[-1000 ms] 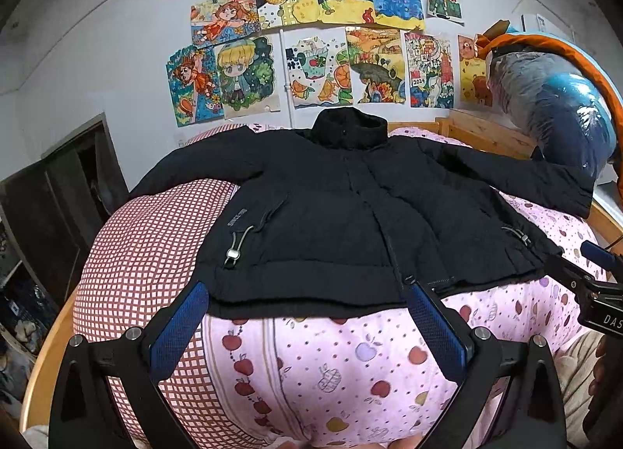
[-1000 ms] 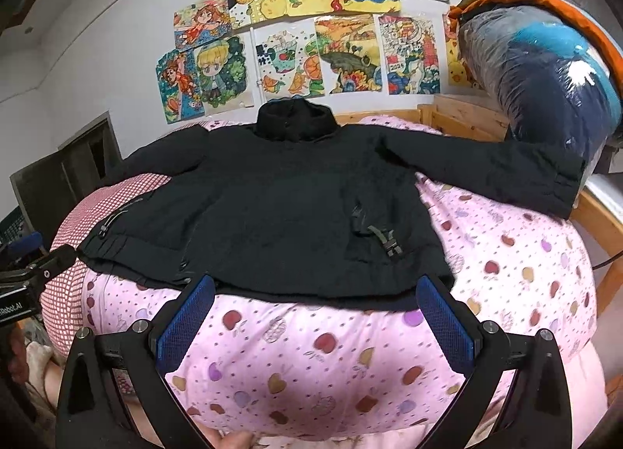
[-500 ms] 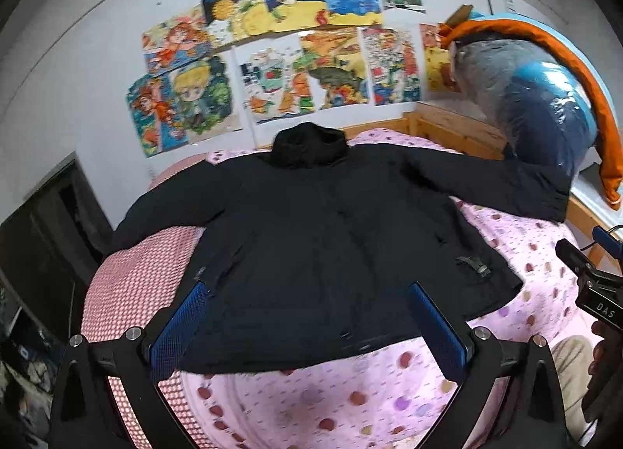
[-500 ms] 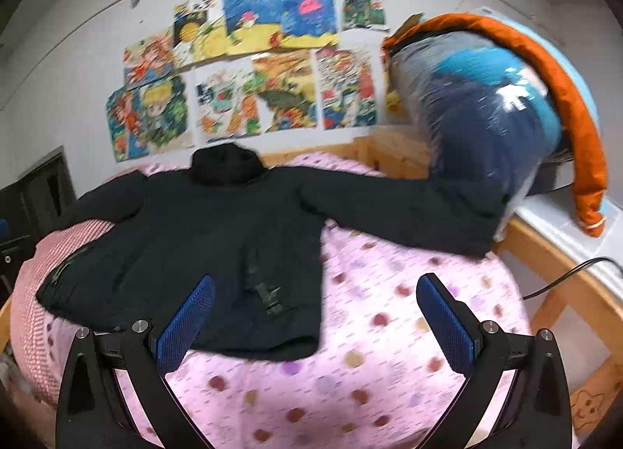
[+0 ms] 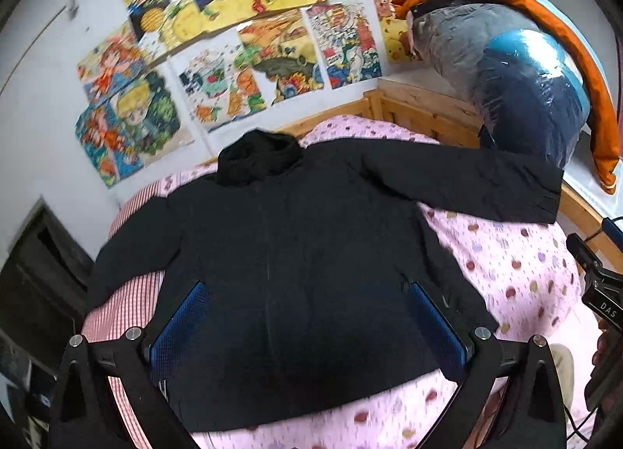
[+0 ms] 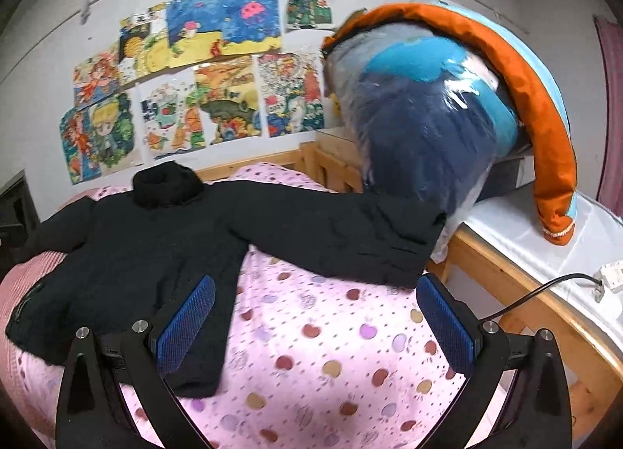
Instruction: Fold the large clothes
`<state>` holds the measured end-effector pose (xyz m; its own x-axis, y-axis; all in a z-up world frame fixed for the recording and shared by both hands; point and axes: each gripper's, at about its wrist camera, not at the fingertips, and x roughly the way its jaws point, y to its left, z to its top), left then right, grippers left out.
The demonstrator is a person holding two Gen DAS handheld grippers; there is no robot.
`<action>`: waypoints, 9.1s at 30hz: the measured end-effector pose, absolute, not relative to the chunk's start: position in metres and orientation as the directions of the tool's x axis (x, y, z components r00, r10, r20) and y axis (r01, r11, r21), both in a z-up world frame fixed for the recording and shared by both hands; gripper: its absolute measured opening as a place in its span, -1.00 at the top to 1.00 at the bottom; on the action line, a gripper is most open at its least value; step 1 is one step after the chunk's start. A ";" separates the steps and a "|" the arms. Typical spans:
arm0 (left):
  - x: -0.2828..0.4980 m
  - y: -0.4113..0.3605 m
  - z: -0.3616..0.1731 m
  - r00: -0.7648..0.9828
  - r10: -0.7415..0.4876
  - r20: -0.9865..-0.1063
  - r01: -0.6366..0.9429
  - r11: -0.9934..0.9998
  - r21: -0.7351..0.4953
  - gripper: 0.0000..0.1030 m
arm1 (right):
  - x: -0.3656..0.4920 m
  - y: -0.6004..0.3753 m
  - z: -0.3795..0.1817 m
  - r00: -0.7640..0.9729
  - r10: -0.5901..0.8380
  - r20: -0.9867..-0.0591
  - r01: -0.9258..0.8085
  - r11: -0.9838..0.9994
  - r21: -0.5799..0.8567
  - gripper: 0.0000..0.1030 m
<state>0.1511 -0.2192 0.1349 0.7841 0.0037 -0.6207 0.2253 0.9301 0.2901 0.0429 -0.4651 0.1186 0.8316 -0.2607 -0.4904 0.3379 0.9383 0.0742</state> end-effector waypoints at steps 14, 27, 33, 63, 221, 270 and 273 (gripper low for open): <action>0.278 -0.265 0.114 0.823 -0.142 -0.549 0.354 0.885 0.302 -1.00 | 0.113 -0.525 0.059 0.779 -0.341 -0.526 0.535 0.798 0.276 -0.98; 0.421 -0.289 0.014 0.743 -0.211 -0.635 0.442 0.868 0.229 -1.00 | 0.158 -0.547 -0.020 0.735 -0.288 -0.614 0.621 0.650 0.439 -0.98; 0.492 -0.291 -0.026 0.721 -0.177 -0.670 0.372 0.914 0.160 -1.00 | 0.166 -0.546 -0.038 0.729 -0.323 -0.603 0.656 0.582 0.481 -0.98; 0.551 -0.194 -0.018 0.620 -0.221 -0.753 0.340 0.940 0.005 -1.00 | 0.291 -0.448 0.095 0.789 -0.464 -0.402 0.565 0.805 0.179 0.69; 0.378 0.144 0.161 0.965 0.004 -0.263 -0.036 0.993 -0.117 0.84 | 0.485 -0.183 0.023 0.604 0.460 -0.651 -0.197 0.877 0.438 -0.79; 0.367 -0.020 0.070 0.537 -0.496 -0.683 0.669 0.743 -0.014 -0.60 | 0.421 -0.252 -0.004 0.667 0.247 -0.703 -0.273 0.959 0.078 -0.79; 0.379 0.018 0.078 0.639 -0.393 -0.661 0.506 0.862 -0.023 -0.76 | 0.407 -0.221 0.011 0.699 0.275 -0.660 -0.363 0.932 0.004 -0.79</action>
